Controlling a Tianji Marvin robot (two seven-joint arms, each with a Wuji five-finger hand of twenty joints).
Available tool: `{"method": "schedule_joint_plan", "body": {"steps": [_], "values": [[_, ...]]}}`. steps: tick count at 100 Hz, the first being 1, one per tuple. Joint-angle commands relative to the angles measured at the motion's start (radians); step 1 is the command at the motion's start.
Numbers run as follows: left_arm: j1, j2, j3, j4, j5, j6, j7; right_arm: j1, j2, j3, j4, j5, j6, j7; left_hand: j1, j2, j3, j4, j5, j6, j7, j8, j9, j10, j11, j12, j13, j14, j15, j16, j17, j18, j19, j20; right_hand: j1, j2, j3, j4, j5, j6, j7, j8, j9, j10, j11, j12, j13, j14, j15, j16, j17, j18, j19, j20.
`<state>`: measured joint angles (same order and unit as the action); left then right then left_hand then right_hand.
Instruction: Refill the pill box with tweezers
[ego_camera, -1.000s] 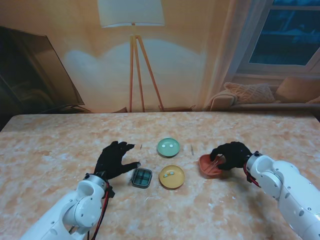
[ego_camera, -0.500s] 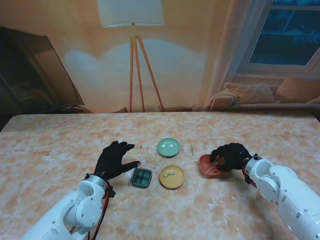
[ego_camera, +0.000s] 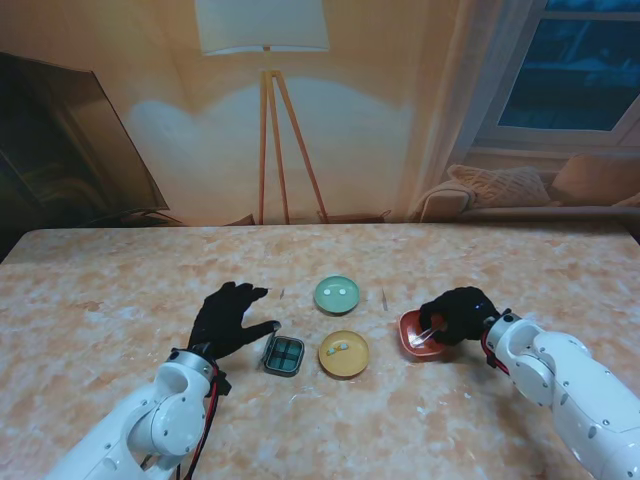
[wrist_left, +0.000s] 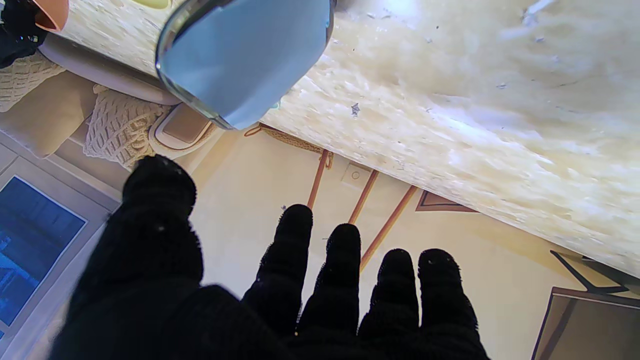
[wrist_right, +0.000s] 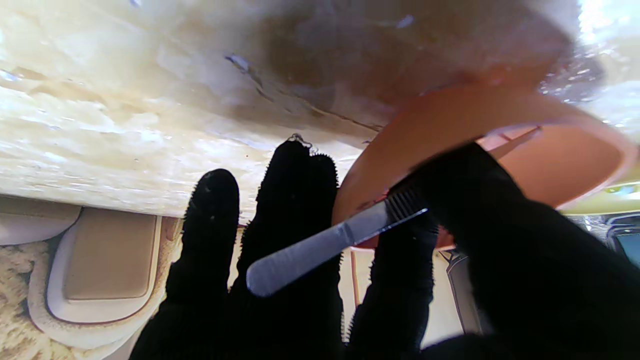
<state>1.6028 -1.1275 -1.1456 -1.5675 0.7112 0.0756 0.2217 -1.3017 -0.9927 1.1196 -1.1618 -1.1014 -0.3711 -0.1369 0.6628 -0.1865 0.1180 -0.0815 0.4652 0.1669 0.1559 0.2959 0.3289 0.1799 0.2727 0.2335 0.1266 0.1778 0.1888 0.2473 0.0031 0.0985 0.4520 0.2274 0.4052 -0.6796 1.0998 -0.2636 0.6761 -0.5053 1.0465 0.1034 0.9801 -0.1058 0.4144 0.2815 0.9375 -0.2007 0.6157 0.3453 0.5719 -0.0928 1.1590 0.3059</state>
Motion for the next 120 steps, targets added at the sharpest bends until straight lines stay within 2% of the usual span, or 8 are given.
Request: {"method": "schedule_joint_plan", "body": {"steps": [1, 25, 75, 120], "values": [[0.006, -0.005, 0.000, 0.001, -0.005, -0.001, -0.011, -0.026, -0.012, -0.014, -0.002, 0.003, -0.005, 0.020, 0.015, 0.031, -0.029, 0.022, 0.010, -0.011, 0.005, 0.011, 0.011, -0.018, 0.006, 0.012, 0.010, -0.025, 0.010, 0.003, -0.005, -0.023, 0.013, 0.025, 0.028, 0.024, -0.002, -0.016, 0.049, -0.060, 0.044, -0.012, 0.140, -0.152, 0.057, 0.009, 0.007, -0.073, 0.021, 0.030, 0.016, -0.039, 0.051, 0.027], [0.015, -0.007, -0.006, -0.001, -0.016, 0.001, -0.011, -0.029, -0.013, -0.016, -0.008, 0.013, -0.003, 0.036, 0.023, 0.043, -0.056, 0.024, 0.012, -0.008, 0.005, 0.010, 0.011, -0.015, 0.004, 0.011, 0.020, -0.017, 0.012, 0.005, -0.003, -0.013, 0.018, 0.027, 0.028, 0.045, -0.012, -0.014, 0.074, -0.066, 0.050, -0.021, 0.198, -0.144, 0.056, 0.005, 0.059, -0.071, 0.068, 0.041, 0.060, -0.065, 0.117, 0.050], [0.017, -0.005, -0.009, -0.007, -0.017, 0.008, -0.024, -0.043, -0.015, 0.036, -0.058, 0.012, 0.032, 0.091, 0.056, 0.057, -0.101, 0.030, 0.009, -0.010, 0.001, 0.007, 0.007, -0.014, -0.001, 0.008, 0.029, -0.010, 0.003, 0.008, -0.001, -0.002, 0.024, 0.030, 0.031, 0.073, -0.038, -0.004, 0.075, -0.080, 0.051, -0.021, 0.182, -0.135, 0.055, 0.006, 0.061, -0.047, 0.059, 0.030, 0.049, -0.031, 0.129, 0.056], [0.014, -0.002, -0.006, -0.007, -0.016, 0.016, -0.039, -0.057, -0.015, 0.081, -0.083, -0.001, 0.052, 0.102, 0.075, 0.064, -0.128, 0.033, 0.013, -0.011, 0.004, 0.009, 0.008, -0.011, 0.000, 0.008, 0.036, -0.007, 0.002, 0.012, 0.002, -0.003, 0.028, 0.031, 0.020, 0.092, -0.060, 0.001, 0.059, -0.096, 0.041, -0.023, 0.162, -0.128, 0.057, 0.003, 0.049, -0.028, 0.048, 0.023, 0.031, -0.008, 0.126, 0.058]]}}
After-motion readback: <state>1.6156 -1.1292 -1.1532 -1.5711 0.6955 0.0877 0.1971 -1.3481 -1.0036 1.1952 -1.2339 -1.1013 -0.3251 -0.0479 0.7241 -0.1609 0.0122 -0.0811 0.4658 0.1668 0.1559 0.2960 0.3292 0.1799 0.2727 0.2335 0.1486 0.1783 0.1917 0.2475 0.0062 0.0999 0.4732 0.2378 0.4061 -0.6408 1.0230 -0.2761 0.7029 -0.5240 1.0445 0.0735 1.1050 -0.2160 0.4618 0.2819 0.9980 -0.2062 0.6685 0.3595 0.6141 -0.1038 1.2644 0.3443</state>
